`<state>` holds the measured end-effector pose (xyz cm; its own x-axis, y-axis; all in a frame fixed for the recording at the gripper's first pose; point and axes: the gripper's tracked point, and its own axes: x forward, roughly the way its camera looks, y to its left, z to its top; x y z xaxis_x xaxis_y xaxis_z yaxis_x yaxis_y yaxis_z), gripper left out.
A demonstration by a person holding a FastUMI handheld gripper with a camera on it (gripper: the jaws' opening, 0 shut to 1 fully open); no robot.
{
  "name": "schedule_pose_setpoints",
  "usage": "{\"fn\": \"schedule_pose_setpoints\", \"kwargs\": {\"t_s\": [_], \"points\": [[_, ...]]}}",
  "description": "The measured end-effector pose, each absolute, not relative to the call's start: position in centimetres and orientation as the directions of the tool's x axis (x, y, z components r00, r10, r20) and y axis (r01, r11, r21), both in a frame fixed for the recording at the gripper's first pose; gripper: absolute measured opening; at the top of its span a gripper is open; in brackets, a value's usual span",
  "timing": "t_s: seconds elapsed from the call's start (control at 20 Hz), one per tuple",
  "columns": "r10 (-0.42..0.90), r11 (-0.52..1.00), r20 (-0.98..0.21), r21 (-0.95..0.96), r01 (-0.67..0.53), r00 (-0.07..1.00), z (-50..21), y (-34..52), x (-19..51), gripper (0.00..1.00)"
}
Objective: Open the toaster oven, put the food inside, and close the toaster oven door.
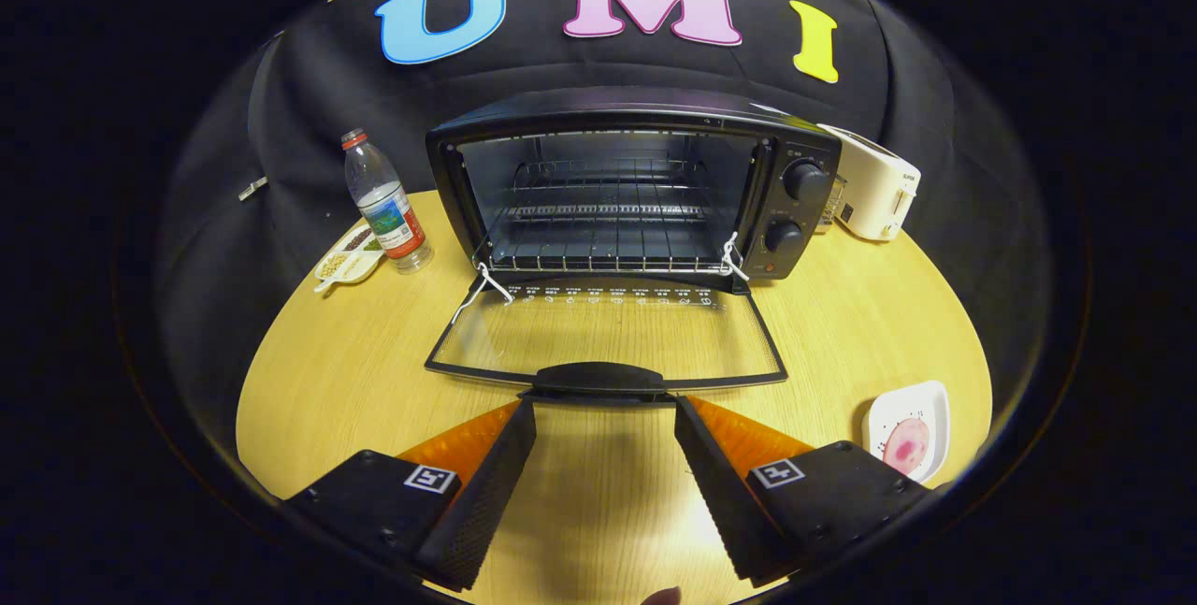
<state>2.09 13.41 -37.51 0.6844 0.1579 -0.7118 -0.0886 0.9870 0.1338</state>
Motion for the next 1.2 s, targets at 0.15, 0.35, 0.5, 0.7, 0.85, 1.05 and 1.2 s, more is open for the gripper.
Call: {"fn": "schedule_pose_setpoints", "kwargs": {"t_s": [0.15,0.35,0.5,0.7,0.85,1.05,1.2], "points": [[0.184,0.982,-0.713,0.158,-0.101,0.677,-36.4,12.4,1.1,0.98],[0.201,0.978,-0.712,0.191,-0.090,0.673,-33.6,8.7,0.0,0.99],[0.218,0.975,-0.747,0.193,-0.108,0.628,-31.8,4.2,-1.1,0.98],[0.211,0.977,-0.825,0.193,-0.091,0.524,-30.9,-3.7,-2.6,0.98],[0.201,0.978,-0.875,0.203,-0.043,0.440,-31.7,-9.8,-3.3,0.98],[0.209,0.974,-0.921,0.226,0.014,0.328,-35.9,-16.3,-3.5,0.99],[0.166,0.982,-0.950,0.184,0.045,0.264,-39.9,-20.8,-3.0,1.00]]}}
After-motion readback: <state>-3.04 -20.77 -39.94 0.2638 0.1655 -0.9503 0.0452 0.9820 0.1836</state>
